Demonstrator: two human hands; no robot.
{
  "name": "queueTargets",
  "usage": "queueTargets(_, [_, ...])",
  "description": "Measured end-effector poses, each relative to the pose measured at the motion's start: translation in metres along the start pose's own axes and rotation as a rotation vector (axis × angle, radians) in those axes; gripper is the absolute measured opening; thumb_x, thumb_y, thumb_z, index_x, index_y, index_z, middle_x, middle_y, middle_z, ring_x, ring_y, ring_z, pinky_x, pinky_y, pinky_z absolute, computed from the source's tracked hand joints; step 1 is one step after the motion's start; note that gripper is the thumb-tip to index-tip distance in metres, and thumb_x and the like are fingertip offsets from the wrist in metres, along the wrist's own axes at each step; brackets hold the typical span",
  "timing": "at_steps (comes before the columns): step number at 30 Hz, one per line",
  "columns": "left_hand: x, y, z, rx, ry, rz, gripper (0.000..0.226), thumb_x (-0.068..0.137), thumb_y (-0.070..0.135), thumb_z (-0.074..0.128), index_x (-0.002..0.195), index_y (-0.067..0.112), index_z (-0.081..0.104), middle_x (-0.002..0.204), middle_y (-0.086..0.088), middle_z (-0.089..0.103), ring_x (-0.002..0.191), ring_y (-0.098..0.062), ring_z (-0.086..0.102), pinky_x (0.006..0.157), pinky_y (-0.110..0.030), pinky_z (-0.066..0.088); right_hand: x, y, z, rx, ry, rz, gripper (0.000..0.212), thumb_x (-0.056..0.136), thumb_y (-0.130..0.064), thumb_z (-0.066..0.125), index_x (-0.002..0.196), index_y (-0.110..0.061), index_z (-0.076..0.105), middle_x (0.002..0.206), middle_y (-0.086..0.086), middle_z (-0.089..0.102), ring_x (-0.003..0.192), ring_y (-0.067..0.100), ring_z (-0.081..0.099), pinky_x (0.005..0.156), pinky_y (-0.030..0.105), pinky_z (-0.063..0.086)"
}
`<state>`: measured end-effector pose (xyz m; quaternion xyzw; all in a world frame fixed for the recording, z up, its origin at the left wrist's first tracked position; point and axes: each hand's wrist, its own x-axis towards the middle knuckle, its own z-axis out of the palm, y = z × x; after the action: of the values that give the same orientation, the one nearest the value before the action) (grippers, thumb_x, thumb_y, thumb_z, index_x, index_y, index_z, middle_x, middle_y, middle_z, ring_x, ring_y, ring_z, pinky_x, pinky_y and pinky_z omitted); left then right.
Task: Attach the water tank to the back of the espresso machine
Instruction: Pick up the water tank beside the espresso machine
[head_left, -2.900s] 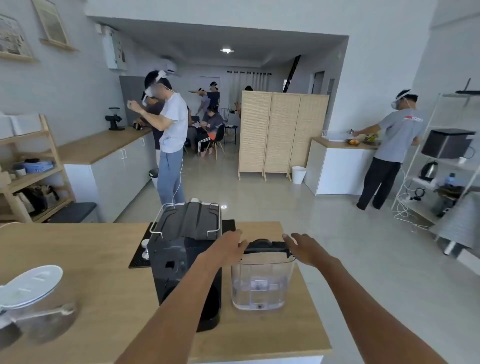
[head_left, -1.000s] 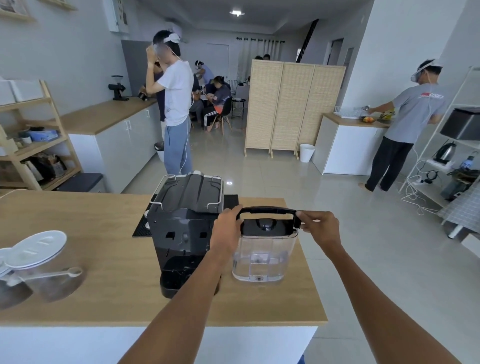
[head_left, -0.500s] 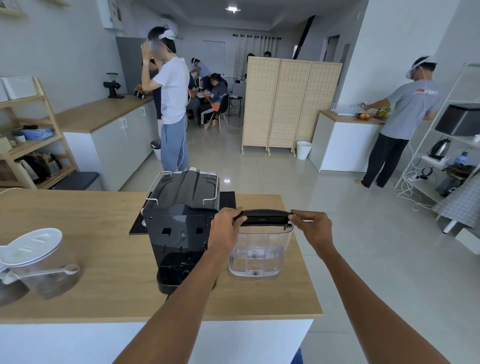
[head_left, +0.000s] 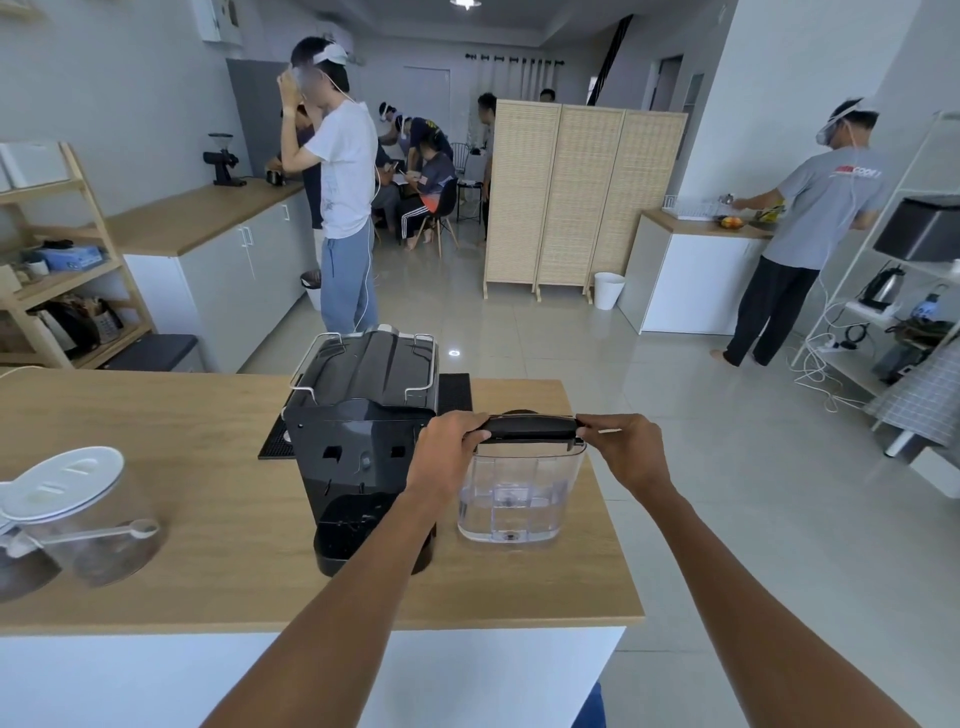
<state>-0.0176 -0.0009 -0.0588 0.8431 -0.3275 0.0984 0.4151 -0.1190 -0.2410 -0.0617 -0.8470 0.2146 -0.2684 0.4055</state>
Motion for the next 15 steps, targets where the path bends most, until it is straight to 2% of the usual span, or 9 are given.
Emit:
queueTargets(2, [-0.003,-0.002,-0.001,0.008,-0.029,0.002,0.031,0.094,0.014,0.067,0.124,0.009,0.070,0.115,-0.007,0.073,0.106,-0.020,0.067,0.094,-0.036,0.054,-0.003,0.003,-0.001,-0.010,-0.024,-0.001,0.024,0.081,-0.016,0.082,0.105,-0.020,0.082,0.103,0.001,0.080,0.083,0.003,0.071,0.073,0.003,0.050])
queueTargets(6, [-0.009,-0.008,0.005,0.102,-0.135,-0.030,0.038,0.094,0.013,0.066,0.131,0.014,0.063,0.131,-0.003,0.064,0.111,-0.020,0.064,0.099,-0.038,0.052,-0.009,0.009,0.005,-0.077,-0.055,-0.025,0.034,0.078,-0.012,0.085,0.111,-0.019,0.080,0.107,0.002,0.078,0.079,0.007,0.072,0.072,0.007,0.053])
queueTargets(7, [-0.011,-0.008,0.007,0.138,-0.164,-0.046,0.039,0.095,0.014,0.064,0.134,0.014,0.061,0.138,-0.003,0.059,0.114,-0.021,0.063,0.101,-0.039,0.051,-0.011,0.010,0.007,-0.103,-0.064,-0.032,0.037,0.079,-0.012,0.084,0.114,-0.021,0.079,0.110,0.002,0.076,0.081,0.011,0.072,0.074,0.010,0.055])
queueTargets(9, [-0.014,-0.008,0.011,0.205,-0.190,-0.082,0.045,0.098,0.014,0.059,0.142,0.016,0.054,0.151,-0.004,0.047,0.127,-0.025,0.056,0.108,-0.042,0.045,-0.015,0.009,0.012,-0.156,-0.075,-0.035,0.041,0.081,-0.014,0.083,0.120,-0.022,0.076,0.112,0.003,0.071,0.088,0.018,0.072,0.081,0.024,0.058])
queueTargets(11, [-0.015,-0.007,0.013,0.238,-0.186,-0.097,0.047,0.099,0.013,0.057,0.146,0.016,0.050,0.156,-0.005,0.041,0.134,-0.026,0.050,0.111,-0.043,0.042,-0.016,0.007,0.016,-0.216,-0.077,-0.037,0.041,0.083,-0.019,0.081,0.123,-0.022,0.074,0.113,0.004,0.069,0.092,0.020,0.072,0.084,0.035,0.059])
queueTargets(15, [-0.013,-0.009,0.016,0.224,-0.176,-0.124,0.047,0.098,0.012,0.060,0.144,0.019,0.053,0.156,-0.006,0.041,0.138,-0.026,0.047,0.113,-0.042,0.040,-0.014,0.006,0.018,-0.276,-0.073,-0.049,0.036,0.083,-0.025,0.081,0.118,-0.024,0.074,0.111,0.003,0.070,0.092,0.019,0.070,0.080,0.038,0.059])
